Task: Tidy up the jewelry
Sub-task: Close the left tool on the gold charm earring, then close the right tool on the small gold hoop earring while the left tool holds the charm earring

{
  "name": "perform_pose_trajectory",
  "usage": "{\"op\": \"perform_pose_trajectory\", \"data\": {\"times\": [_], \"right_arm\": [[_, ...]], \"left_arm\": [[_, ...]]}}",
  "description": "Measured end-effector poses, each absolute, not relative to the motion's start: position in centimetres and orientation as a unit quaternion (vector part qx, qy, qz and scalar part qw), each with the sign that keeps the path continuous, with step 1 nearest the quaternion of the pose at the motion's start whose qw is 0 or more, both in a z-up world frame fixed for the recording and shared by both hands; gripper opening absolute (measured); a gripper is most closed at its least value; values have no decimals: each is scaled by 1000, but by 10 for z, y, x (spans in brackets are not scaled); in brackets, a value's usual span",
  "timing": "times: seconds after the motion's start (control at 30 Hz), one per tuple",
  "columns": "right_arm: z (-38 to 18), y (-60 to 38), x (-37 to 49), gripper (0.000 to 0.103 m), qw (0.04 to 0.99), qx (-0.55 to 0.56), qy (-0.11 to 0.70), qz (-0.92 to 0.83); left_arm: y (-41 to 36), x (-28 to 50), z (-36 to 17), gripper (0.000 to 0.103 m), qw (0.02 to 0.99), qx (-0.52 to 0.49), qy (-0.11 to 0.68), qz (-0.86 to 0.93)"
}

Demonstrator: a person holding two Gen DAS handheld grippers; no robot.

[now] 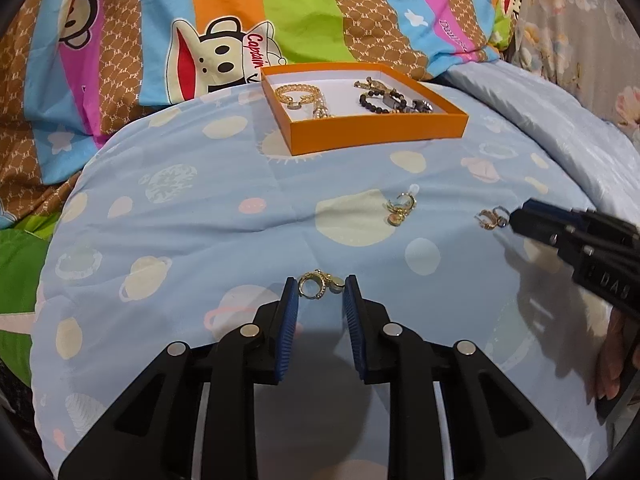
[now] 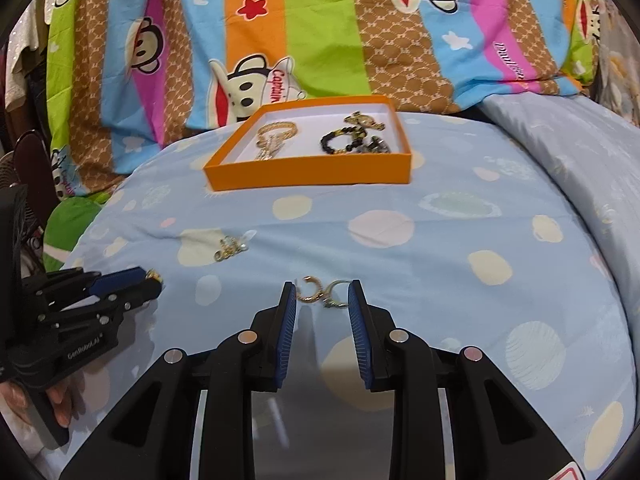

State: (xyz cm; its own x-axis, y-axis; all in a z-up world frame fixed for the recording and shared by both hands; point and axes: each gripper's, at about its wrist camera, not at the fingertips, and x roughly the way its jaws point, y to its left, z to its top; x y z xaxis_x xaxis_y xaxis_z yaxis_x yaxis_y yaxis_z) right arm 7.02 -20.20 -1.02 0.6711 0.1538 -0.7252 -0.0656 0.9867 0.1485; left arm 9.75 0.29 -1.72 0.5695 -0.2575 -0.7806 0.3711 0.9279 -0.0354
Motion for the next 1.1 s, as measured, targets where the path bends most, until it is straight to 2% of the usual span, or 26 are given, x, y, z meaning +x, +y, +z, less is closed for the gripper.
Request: {"op": "perform_pose_trajectory", "data": {"times": [0.97, 1.1], "right_arm": [[-23, -181, 97, 27, 896, 24, 440, 52], [-22, -181, 97, 17, 897, 23, 439, 53]], "left_arm": [[6, 102, -17, 23, 887, 58, 428, -162], [6, 102, -17, 23, 887, 59, 427, -162]]}}
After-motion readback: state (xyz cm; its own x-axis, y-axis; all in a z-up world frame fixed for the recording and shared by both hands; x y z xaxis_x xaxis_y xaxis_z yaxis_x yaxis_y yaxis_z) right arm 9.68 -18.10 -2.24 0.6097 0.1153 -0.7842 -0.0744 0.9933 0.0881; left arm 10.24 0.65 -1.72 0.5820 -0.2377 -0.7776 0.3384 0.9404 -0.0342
